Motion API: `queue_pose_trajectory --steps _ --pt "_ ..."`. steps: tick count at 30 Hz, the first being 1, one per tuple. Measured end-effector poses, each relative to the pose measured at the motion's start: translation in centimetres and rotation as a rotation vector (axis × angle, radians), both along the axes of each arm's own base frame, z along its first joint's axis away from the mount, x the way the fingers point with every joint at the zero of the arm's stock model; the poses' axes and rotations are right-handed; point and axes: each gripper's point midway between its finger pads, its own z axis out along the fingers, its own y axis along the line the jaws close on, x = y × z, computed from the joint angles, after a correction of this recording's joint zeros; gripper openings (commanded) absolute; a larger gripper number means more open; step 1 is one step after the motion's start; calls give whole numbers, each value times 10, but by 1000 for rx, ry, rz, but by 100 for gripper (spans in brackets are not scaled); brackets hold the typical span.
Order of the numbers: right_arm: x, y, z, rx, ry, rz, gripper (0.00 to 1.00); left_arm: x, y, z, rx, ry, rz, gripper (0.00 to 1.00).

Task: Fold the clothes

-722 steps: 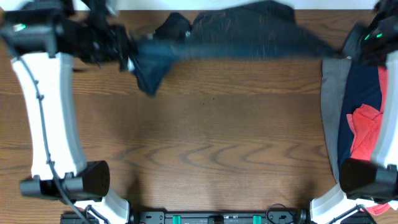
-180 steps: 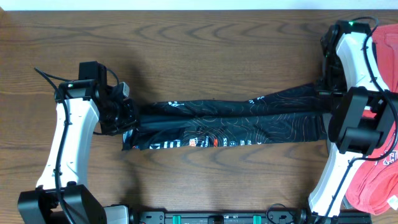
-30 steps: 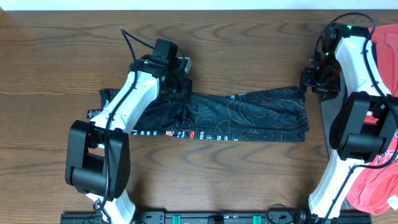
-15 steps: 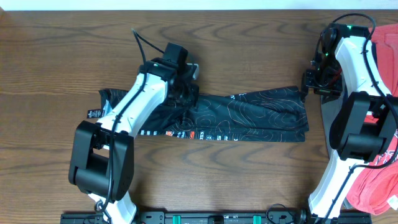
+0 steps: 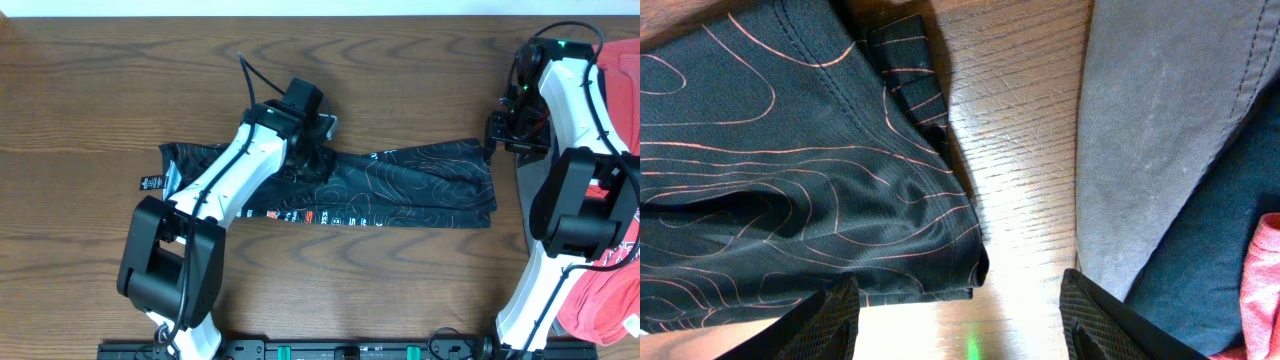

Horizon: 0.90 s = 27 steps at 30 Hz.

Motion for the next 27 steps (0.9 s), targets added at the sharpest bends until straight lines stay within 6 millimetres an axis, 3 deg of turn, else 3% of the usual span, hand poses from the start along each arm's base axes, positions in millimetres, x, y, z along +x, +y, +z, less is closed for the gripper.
queue_pose_trajectory --steps 1,2,6,11,17,20,27 --pt "0 0 0 0 0 0 63 -1 -2 0 0 -2 -11 39" --pt "0 0 0 0 0 0 63 -3 -4 0 1 -2 -18 44" --pt "0 0 0 0 0 0 63 -5 -7 0 4 -7 -35 46" --pt "-2 -1 0 0 6 -1 70 4 7 -1 18 -16 -2 49" --pt "-5 -4 1 66 8 33 79 22 47 -2 39 -1 119 49" --pt "-9 0 -4 134 11 66 88 28 73 -3 51 25 202 49" --pt "-26 17 -39 267 29 154 95 42 138 7 48 35 404 56"
